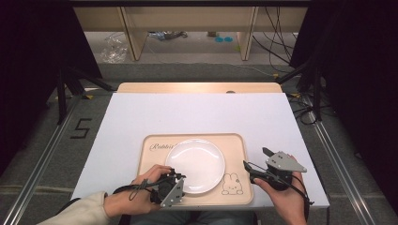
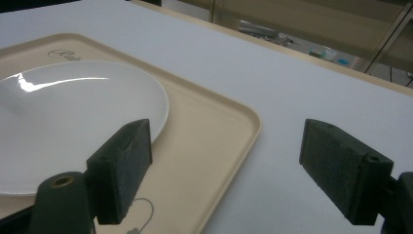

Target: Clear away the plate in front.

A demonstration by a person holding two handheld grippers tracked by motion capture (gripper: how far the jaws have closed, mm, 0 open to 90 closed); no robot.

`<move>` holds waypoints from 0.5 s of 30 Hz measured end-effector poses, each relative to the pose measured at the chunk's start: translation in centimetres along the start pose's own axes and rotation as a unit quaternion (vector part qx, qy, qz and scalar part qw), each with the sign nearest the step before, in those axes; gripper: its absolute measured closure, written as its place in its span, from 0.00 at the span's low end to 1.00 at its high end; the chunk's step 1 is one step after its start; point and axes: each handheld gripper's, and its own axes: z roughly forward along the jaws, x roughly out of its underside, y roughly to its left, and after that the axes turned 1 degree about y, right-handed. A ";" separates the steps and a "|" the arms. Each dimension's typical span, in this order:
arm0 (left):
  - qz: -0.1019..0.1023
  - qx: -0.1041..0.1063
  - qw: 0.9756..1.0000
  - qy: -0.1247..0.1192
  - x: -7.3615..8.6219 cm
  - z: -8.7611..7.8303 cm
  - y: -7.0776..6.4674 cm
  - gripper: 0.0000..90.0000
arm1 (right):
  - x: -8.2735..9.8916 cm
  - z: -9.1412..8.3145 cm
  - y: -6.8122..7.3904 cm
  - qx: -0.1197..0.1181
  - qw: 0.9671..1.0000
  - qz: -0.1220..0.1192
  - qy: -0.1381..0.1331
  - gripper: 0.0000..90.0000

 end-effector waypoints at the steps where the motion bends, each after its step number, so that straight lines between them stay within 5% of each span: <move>1: -0.001 -0.003 1.000 -0.004 0.1 -0.2 0.1 0.38 | 0.0 0.0 0.0 0.000 1.000 0.000 0.001 0.23; 5: -0.025 -0.003 1.000 -0.018 0.9 -0.7 0.7 0.33 | 0.0 0.0 0.0 -0.003 1.000 0.001 0.003 0.23; 11: -0.095 -0.009 0.994 -0.053 2.5 -1.7 1.3 0.35 | 0.0 -0.1 0.0 -0.008 1.000 0.013 0.002 0.23; 15: -0.151 -0.035 0.983 -0.096 4.2 -2.6 1.8 0.31 | 0.0 -0.2 0.0 -0.008 1.000 0.007 -0.004 0.23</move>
